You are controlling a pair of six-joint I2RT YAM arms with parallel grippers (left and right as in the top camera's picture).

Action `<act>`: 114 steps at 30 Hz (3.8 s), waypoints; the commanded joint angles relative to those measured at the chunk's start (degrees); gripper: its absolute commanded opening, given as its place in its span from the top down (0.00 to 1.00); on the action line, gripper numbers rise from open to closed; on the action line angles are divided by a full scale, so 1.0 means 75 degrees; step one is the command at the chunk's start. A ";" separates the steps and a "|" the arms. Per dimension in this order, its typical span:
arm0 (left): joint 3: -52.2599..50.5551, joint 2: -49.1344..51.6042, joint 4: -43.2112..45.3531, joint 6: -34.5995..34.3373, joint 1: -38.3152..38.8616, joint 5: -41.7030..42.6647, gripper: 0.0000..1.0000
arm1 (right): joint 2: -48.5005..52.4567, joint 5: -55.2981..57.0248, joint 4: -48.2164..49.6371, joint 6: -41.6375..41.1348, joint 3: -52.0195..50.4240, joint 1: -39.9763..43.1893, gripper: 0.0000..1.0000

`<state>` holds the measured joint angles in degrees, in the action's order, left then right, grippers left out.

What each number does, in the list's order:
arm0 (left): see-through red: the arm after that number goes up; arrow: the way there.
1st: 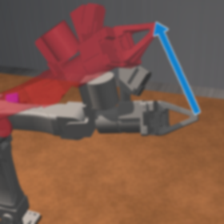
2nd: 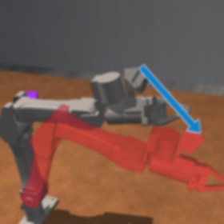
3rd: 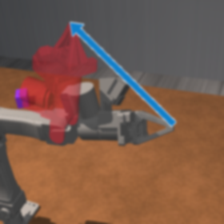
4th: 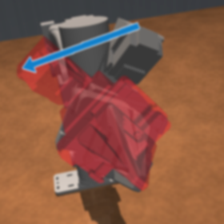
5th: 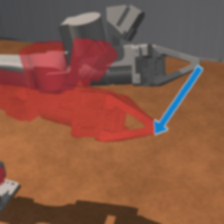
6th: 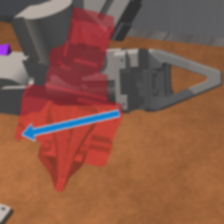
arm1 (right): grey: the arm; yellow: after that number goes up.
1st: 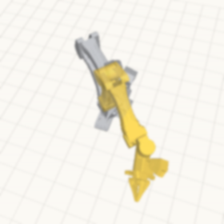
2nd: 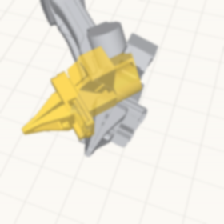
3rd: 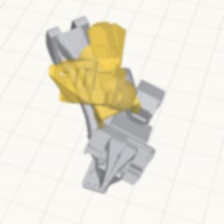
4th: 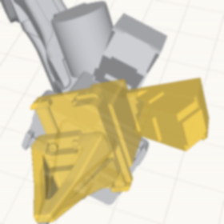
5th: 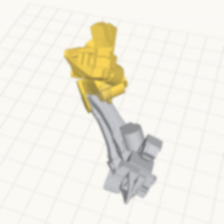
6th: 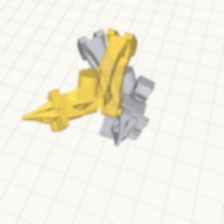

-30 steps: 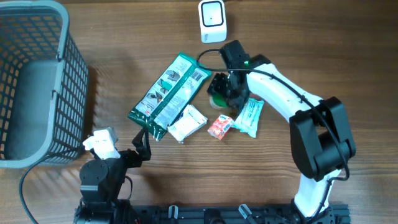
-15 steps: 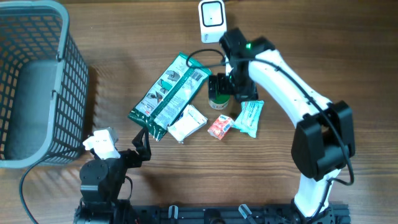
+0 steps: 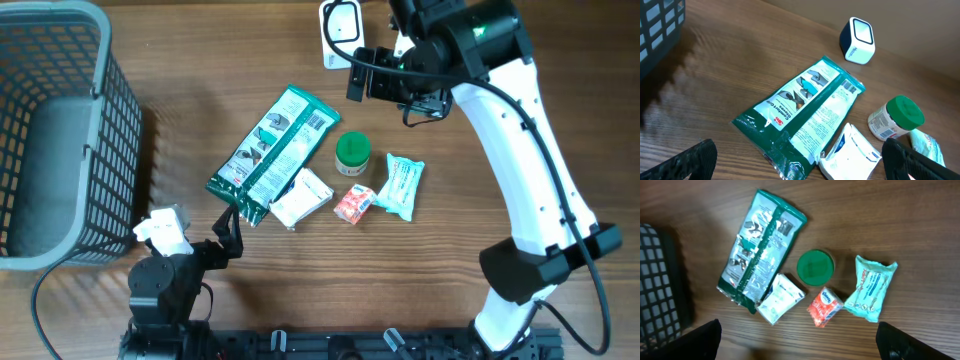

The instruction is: Scan the item barcode

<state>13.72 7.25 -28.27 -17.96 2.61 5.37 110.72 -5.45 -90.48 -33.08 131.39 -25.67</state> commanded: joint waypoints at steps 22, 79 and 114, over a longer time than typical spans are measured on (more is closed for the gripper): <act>-0.0055 -0.0015 0.0017 -0.0070 -0.0038 -0.0102 0.00 | 0.3518 -0.1032 0.0326 -0.1090 -0.0210 -0.0029 0.00; -0.0055 -0.0015 0.0017 -0.0070 -0.0038 -0.0102 0.00 | 0.4030 0.0816 0.2148 -0.0388 -0.1192 -0.0259 0.07; -0.0055 -0.0015 0.0017 -0.0070 -0.0038 -0.0102 0.00 | 0.0583 0.0341 0.3891 -0.0775 -0.4538 -0.0898 0.00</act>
<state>13.72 7.29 -28.29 -17.98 2.61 5.37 116.16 -1.08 -62.43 -37.36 97.51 -32.45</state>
